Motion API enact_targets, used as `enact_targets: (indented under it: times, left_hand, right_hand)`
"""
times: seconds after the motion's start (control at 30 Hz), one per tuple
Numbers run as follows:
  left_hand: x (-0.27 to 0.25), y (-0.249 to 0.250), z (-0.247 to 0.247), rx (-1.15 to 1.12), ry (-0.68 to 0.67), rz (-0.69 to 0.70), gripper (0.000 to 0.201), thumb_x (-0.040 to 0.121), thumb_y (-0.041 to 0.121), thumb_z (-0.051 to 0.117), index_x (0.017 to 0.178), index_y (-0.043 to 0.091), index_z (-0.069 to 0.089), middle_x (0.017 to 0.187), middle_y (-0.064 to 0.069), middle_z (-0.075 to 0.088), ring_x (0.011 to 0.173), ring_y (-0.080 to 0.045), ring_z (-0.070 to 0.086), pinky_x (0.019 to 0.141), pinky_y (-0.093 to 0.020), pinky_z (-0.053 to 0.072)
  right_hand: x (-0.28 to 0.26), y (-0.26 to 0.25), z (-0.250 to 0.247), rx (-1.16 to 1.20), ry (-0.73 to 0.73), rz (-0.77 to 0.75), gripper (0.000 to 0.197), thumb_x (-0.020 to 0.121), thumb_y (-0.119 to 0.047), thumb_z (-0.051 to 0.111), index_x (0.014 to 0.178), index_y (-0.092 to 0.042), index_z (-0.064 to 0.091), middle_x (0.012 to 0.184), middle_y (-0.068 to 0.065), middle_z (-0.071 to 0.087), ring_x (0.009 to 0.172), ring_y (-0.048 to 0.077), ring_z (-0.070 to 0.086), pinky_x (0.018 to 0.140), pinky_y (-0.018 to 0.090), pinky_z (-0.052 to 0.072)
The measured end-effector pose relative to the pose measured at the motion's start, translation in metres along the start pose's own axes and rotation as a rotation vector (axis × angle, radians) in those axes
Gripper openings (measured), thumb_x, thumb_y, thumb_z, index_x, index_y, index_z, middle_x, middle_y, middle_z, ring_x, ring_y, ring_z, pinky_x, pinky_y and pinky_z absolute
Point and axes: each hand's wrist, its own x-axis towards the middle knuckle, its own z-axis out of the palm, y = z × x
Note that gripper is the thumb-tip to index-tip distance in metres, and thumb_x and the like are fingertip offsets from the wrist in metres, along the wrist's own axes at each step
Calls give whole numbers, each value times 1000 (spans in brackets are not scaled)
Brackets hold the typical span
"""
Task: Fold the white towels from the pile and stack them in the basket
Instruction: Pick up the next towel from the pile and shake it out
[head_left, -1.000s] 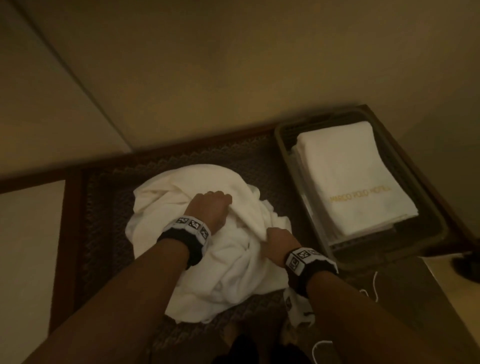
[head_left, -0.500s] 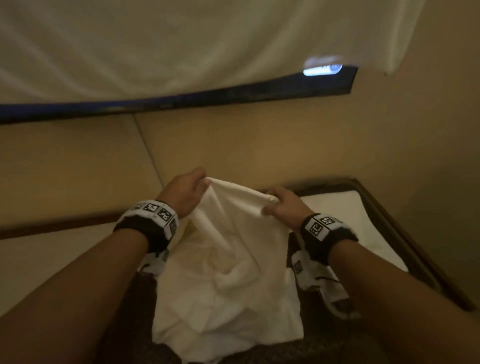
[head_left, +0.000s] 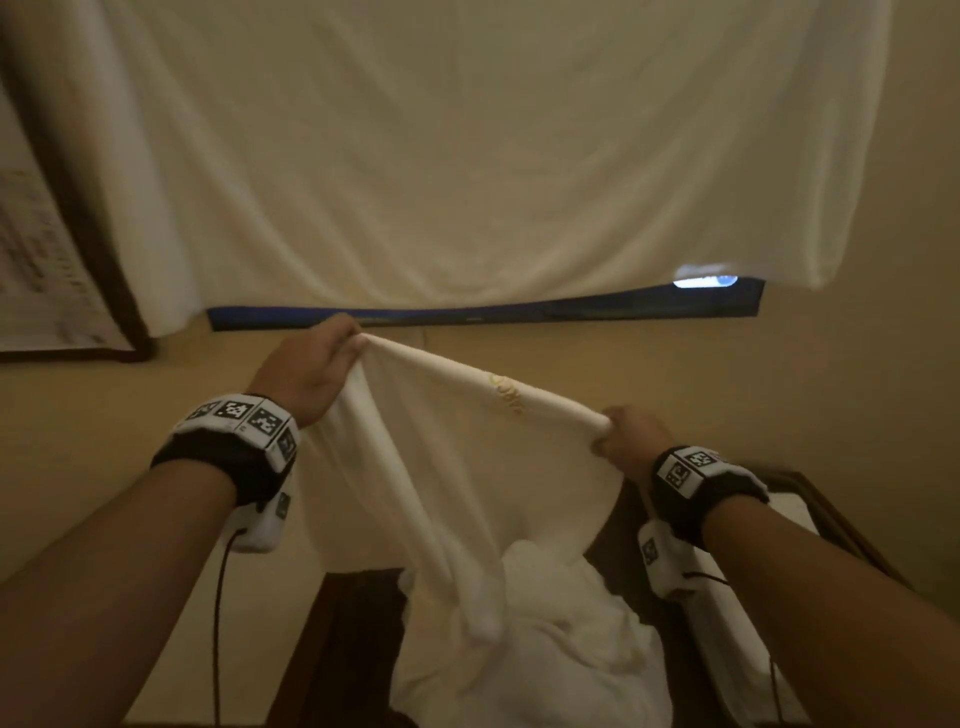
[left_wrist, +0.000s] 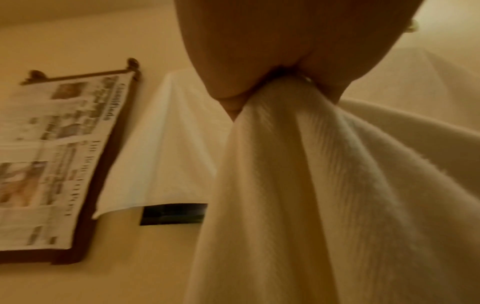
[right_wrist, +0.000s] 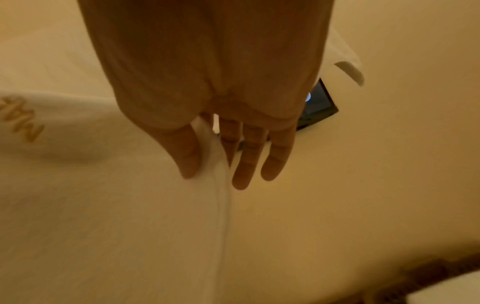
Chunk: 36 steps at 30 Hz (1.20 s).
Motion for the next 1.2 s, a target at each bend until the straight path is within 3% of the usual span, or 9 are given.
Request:
enact_targets:
  times: [0.1, 0.2, 0.3, 0.37, 0.43, 0.63, 0.83, 1.0, 1.2]
  left_hand:
    - [-11, -21, -36, -11, 24, -68, 21, 101, 32, 46, 91, 16, 56, 85, -5, 61, 82, -27, 56, 74, -41, 44]
    - [-16, -47, -74, -33, -64, -133, 22, 98, 29, 51, 83, 18, 62, 86, -3, 61, 87, -27, 58, 81, -40, 44]
    - [-22, -77, -104, 99, -328, -253, 28, 83, 58, 53, 74, 36, 66, 93, 4, 60, 95, -23, 56, 96, -41, 44]
    - [-32, -91, -114, 163, -490, -320, 31, 79, 68, 52, 82, 42, 69, 97, 4, 62, 92, -22, 58, 90, -39, 48]
    - [-44, -98, -114, 16, -616, -359, 23, 90, 52, 59, 96, 31, 67, 96, 0, 64, 82, -21, 61, 74, -35, 48]
    - [-46, -105, -107, -461, -348, -78, 46, 90, 42, 66, 133, 35, 53, 128, 8, 58, 115, -13, 56, 93, -36, 46]
    - [-35, -106, -115, -635, -419, 41, 18, 92, 36, 66, 95, 18, 69, 99, -4, 72, 95, -19, 67, 83, -43, 53]
    - [-24, -107, -130, -127, -343, 300, 23, 97, 31, 59, 97, 15, 75, 90, -2, 72, 81, -20, 65, 76, -41, 54]
    - [-22, -129, -141, 53, -264, 321, 25, 97, 24, 58, 76, 15, 68, 68, -2, 63, 66, -19, 59, 65, -29, 43]
  right_hand:
    - [1, -41, -15, 100, 167, -101, 18, 89, -15, 59, 106, -15, 64, 98, 9, 66, 96, 32, 63, 74, 32, 47]
    - [3, -97, -24, 185, 279, -232, 23, 94, -11, 51, 114, -13, 62, 108, 11, 65, 102, 33, 60, 79, 30, 42]
    - [-2, -160, -22, 244, 320, -353, 19, 98, -15, 46, 107, -21, 63, 101, 4, 64, 93, 25, 59, 77, 27, 39]
    - [-8, -202, -15, 242, 322, -429, 18, 98, -18, 47, 98, -30, 61, 96, 0, 64, 89, 23, 60, 75, 31, 45]
    - [-20, -243, -7, 190, 304, -524, 19, 98, -18, 48, 100, -29, 64, 94, 1, 65, 87, 22, 60, 75, 34, 49]
    - [-54, -336, 19, -131, 232, -739, 21, 98, -17, 50, 105, -25, 68, 94, 0, 66, 84, 19, 59, 69, 28, 44]
    - [-67, -353, 18, -98, 316, -627, 15, 95, -22, 55, 94, -22, 70, 83, 1, 66, 75, 19, 61, 66, 33, 52]
    - [-70, -337, 22, -195, 218, -478, 14, 92, -30, 62, 94, -20, 71, 83, -3, 65, 72, 11, 58, 62, 26, 46]
    - [-53, -299, 42, -126, 247, -248, 18, 94, -23, 59, 78, -20, 66, 79, 4, 63, 74, 19, 60, 61, 27, 46]
